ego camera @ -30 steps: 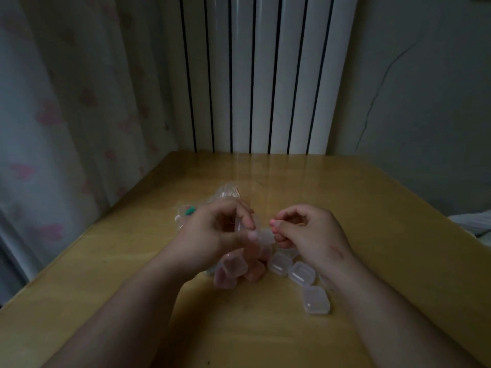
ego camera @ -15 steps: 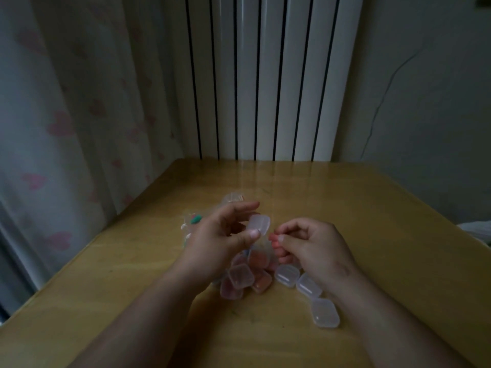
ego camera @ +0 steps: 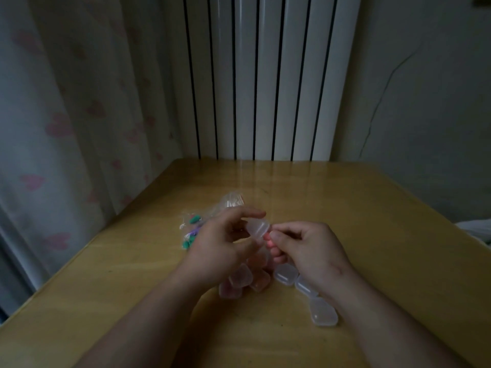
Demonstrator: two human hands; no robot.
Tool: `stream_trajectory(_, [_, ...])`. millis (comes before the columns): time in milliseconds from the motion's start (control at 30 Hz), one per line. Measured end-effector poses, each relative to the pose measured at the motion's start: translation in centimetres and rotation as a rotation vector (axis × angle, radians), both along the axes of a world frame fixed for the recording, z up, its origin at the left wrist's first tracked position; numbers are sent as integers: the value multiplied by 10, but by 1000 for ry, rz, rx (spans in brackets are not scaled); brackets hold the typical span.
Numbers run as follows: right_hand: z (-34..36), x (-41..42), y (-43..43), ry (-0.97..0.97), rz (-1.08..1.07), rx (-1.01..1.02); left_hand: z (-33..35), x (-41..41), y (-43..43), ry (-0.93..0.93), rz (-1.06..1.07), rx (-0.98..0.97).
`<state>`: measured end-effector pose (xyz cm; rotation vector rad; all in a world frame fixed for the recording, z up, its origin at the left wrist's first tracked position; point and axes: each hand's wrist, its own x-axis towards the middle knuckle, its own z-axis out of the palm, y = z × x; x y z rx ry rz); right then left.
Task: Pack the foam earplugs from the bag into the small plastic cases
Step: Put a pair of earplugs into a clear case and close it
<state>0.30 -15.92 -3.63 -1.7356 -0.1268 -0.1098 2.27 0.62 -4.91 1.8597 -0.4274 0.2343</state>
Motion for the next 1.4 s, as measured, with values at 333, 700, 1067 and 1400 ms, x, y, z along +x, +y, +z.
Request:
stream_trajectory(333, [-2,1,1,61,45,-131,2,0,-1,-3,114,-34])
stream_trajectory(700, [-1,1,-1,89,34,39,-3,4,-1,-30,101,-35])
stream_trajectory(1067, [-4,0,1,92,76,45,-4,0,0,-191,127,264])
stream_trajectory(1400, [-2,-1,0,51,80,8,-1,-1,1,-257,157,294])
